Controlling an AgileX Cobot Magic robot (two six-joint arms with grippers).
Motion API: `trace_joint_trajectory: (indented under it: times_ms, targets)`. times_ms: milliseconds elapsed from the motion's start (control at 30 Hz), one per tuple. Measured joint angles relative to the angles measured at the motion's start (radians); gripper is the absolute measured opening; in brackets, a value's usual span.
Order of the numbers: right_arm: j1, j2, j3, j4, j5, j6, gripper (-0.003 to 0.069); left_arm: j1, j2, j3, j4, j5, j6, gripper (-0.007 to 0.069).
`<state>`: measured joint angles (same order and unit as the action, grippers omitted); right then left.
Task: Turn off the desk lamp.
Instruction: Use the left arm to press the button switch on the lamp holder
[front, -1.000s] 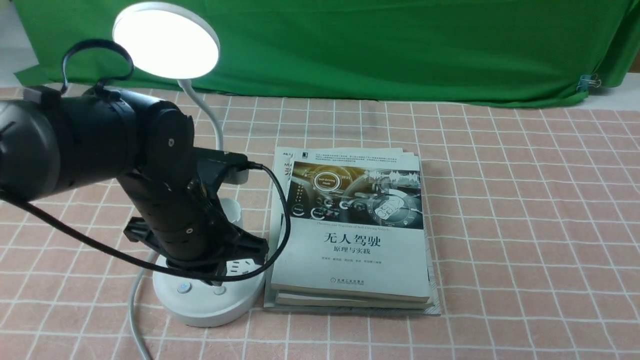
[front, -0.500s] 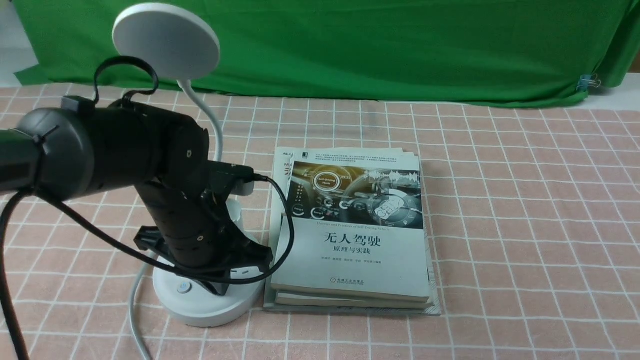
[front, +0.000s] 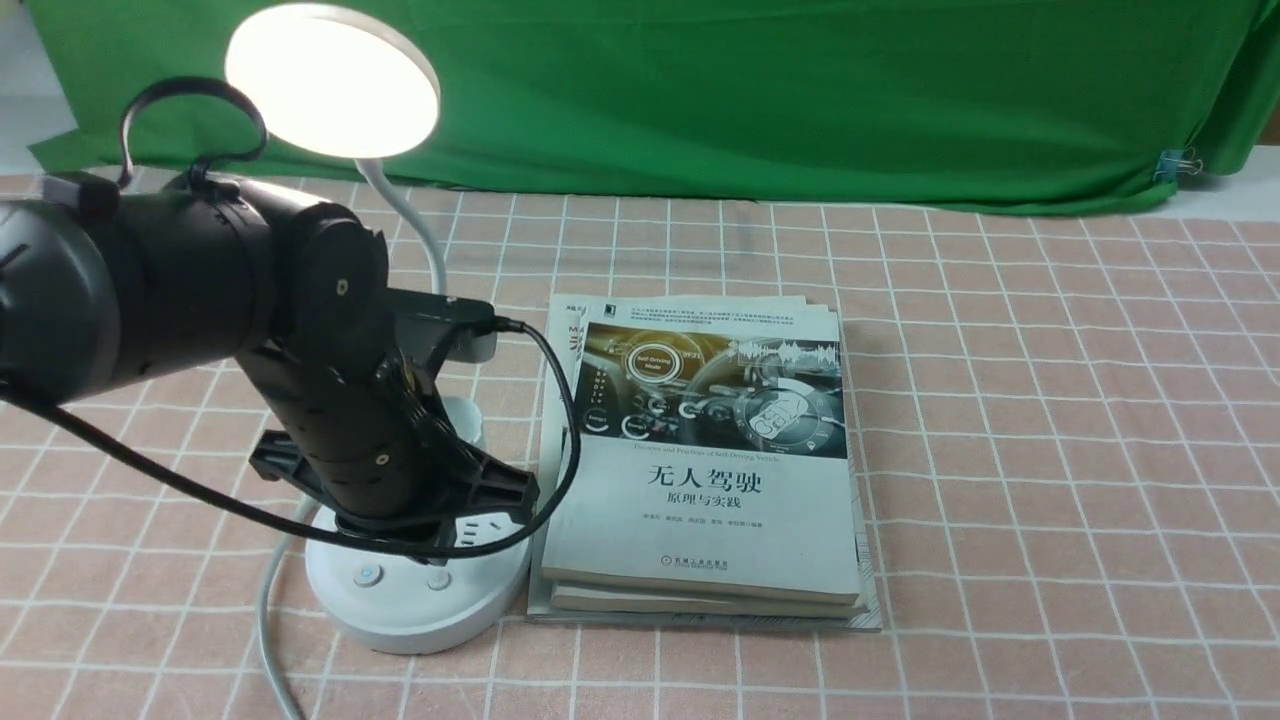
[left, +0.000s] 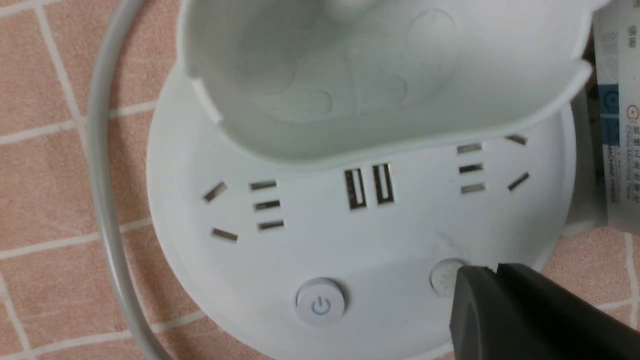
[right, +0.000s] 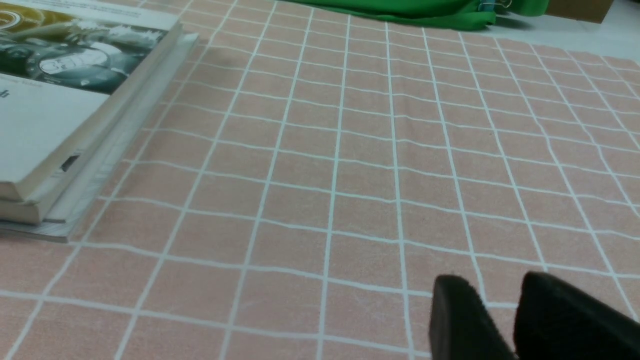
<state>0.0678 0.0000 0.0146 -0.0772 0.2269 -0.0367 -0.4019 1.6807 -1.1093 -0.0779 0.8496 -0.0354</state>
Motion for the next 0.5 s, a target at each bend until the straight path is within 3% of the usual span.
trace_joint_trajectory:
  times_ms: [500]
  targets:
    - [0.000,0.000,0.000,0.000,0.000,0.000,0.0240,0.000,0.041,0.000,0.003,0.008,0.000,0.0005]
